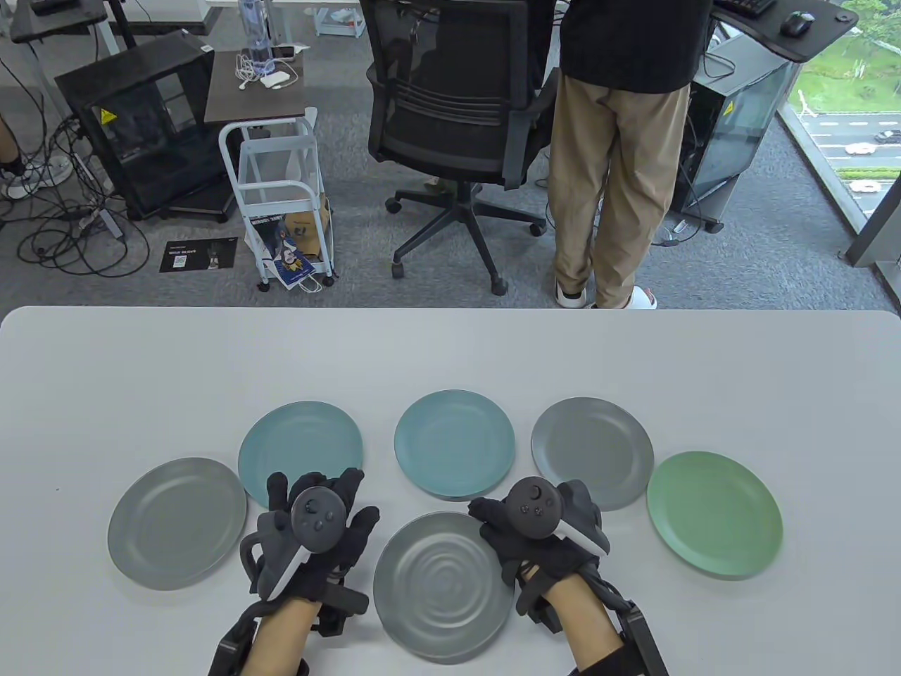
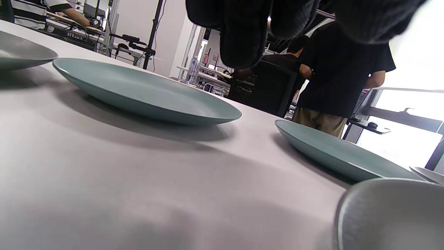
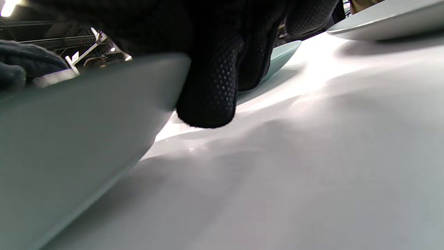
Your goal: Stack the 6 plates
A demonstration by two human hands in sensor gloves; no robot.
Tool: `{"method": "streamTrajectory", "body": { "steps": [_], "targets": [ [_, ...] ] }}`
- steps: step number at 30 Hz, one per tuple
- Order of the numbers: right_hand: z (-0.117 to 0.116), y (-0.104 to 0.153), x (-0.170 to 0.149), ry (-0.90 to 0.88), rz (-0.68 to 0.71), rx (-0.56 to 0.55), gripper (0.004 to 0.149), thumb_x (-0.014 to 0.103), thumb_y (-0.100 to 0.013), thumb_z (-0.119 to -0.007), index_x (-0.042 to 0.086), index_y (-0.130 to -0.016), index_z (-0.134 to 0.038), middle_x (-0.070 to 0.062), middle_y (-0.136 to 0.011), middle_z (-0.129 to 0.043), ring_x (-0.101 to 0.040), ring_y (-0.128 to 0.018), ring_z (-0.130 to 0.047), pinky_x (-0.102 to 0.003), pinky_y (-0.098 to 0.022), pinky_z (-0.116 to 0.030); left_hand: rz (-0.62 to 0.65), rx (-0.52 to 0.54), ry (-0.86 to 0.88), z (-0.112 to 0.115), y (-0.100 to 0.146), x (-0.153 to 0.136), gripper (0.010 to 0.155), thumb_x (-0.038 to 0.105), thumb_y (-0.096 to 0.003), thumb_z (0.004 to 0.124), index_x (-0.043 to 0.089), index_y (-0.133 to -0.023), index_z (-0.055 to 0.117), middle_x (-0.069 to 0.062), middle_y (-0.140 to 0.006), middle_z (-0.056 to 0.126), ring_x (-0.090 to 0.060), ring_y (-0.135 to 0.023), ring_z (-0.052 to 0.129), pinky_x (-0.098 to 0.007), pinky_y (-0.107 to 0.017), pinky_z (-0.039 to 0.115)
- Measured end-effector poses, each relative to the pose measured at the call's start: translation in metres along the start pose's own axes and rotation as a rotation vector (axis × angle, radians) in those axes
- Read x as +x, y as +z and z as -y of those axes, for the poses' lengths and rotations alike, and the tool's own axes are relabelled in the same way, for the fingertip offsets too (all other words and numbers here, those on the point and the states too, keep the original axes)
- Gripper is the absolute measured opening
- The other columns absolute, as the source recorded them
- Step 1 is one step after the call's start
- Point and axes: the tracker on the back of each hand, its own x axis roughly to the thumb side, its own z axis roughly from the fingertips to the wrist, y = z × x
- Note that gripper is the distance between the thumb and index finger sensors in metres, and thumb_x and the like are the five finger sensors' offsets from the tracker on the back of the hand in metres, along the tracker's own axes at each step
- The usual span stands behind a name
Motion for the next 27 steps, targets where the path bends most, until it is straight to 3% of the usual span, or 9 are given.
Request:
{"method": "streamTrajectory", "body": {
  "steps": [15, 27],
  "targets": [
    [-0.002, 0.0, -0.013, -0.014, -0.049, -0.058, 0.043, 0.032, -0.052, -0.074, 0.021, -0.094, -0.071, 0.005, -0.063, -0.098, -0.02, -0.082, -0.079, -0.052, -0.076, -0.047, 0.011, -0.007, -0.017, 0.003, 0.001, 0.003, 0.068, 0.061, -0.0353, 0.072, 0.041, -0.098, 0.058, 0.011, -0.098, 0.078, -0.015, -0.106, 0.055, -0.052, -0.084, 0.013],
    [-0.005, 0.001, 0.001, 0.273, -0.087, -0.111, 0.046, 0.044, -0.048, -0.084, 0.024, -0.089, -0.077, 0.01, -0.052, -0.102, -0.015, -0.071, -0.089, -0.05, -0.075, -0.052, 0.007, -0.027, -0.032, 0.005, 0.001, 0.003, 0.068, 0.062, -0.0349, 0.072, 0.041, -0.098, 0.058, 0.011, -0.098, 0.078, -0.015, -0.106, 0.056, -0.052, -0.083, 0.013]
  ]
}}
